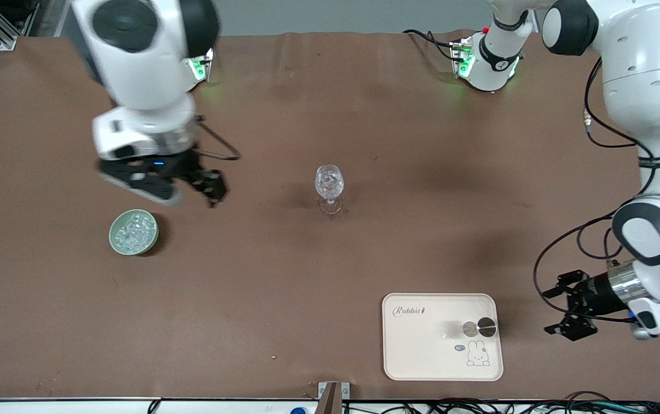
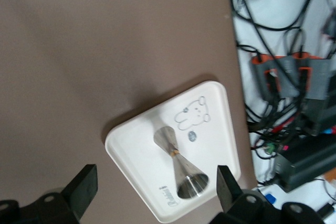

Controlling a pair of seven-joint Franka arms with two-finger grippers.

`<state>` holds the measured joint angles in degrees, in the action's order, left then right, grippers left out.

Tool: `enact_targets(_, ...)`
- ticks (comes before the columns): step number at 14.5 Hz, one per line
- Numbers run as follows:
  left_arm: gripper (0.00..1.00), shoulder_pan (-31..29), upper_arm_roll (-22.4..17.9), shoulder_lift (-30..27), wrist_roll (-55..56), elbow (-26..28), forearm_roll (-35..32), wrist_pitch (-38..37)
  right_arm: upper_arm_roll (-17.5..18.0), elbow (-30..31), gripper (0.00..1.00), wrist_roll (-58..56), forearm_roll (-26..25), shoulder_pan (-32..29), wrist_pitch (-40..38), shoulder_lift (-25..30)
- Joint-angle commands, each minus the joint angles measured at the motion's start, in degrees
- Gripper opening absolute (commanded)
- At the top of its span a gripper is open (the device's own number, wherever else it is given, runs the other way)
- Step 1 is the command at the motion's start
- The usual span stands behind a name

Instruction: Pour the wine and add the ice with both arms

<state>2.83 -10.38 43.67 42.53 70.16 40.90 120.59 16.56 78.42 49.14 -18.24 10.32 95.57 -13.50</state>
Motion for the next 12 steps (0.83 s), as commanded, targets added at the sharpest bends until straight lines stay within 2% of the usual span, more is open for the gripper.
enact_targets(1,1.0,-0.28,-0.43,-5.25,-0.16,1.55,-1.34,-1.93,-7.74,2.26,1.0,-13.48,1.79,-0.48,-1.08,5.49)
enact_targets(2,1.0,-0.1,-0.61,-6.48,-1.55,1.99,-3.69,-3.07,-11.86,2.18,1.0,-18.77,5.89,-0.65,-2.91,6.98)
enact_targets(3,1.0,0.25,-0.09,-8.32,-4.96,2.17,-9.72,-4.21,-17.04,2.26,1.0,-23.78,10.72,-0.65,-4.84,8.57)
enact_targets(5,1.0,0.43,1.4,-11.58,-12.87,2.43,-18.89,-7.98,-22.78,2.26,1.0,-32.06,13.58,-0.92,-8.45,10.33)
enact_targets(7,1.0,-0.02,2.2,-15.27,-21.65,3.31,-21.29,-11.42,-23.33,2.09,1.0,-39.26,14.37,-6.25,-8.73,10.69)
enact_targets(9,1.0,0.25,2.2,-19.57,-30.18,5.41,-24.52,-14.23,-24.03,1.48,1.0,-45.25,16.65,-7.42,-8.82,10.6)
enact_targets(12,1.0,0.16,4.3,-27.74,-35.75,11.82,-30.6,-14.51,-23.95,1.39,1.0,-45.98,16.66,-8.91,-8.64,10.43)
